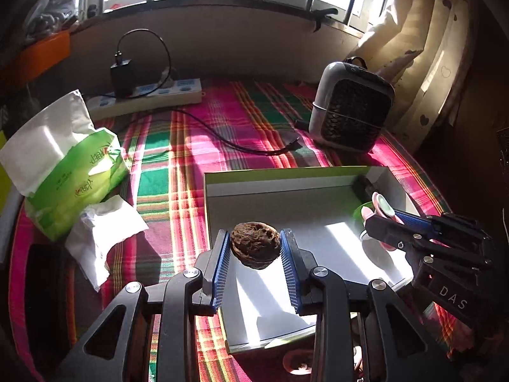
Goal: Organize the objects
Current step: 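Carry the walnut with the left gripper into the box while the right gripper carries the pink clip there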
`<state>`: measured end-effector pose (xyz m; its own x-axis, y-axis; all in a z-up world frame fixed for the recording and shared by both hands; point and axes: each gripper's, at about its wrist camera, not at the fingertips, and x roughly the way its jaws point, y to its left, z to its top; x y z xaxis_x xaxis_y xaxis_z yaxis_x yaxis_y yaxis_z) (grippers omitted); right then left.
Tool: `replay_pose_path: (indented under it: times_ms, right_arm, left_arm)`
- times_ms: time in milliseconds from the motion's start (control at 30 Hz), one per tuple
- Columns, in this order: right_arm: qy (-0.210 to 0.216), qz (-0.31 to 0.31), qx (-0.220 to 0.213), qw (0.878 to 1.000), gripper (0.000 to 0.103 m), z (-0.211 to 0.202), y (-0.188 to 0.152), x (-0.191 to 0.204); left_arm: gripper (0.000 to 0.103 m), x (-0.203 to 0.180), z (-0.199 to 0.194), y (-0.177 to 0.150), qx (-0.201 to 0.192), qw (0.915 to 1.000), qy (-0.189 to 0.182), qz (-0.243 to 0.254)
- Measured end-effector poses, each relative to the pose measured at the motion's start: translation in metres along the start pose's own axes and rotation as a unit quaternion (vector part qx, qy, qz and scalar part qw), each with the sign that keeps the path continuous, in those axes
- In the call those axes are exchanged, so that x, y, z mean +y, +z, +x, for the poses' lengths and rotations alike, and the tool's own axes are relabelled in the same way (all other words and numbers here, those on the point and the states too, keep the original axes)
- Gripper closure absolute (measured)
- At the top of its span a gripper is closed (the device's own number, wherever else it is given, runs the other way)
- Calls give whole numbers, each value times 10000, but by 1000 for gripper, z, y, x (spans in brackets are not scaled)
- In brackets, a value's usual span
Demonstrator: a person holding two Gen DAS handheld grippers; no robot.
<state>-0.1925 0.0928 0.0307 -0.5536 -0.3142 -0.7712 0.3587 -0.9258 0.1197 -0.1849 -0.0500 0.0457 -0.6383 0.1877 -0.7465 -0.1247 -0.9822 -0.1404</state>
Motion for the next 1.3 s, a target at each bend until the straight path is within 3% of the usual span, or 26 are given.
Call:
replay_pose_path:
  times_ms: [533, 1300]
  right_arm:
    - [37, 141, 363, 9992, 85, 49, 23, -10]
    - [-63, 174, 415, 9990, 85, 65, 26, -12]
  left_arm:
    - [74, -4, 44, 17, 298, 9993, 108, 219]
    - [73, -9, 54, 24, 227, 9978, 389, 478]
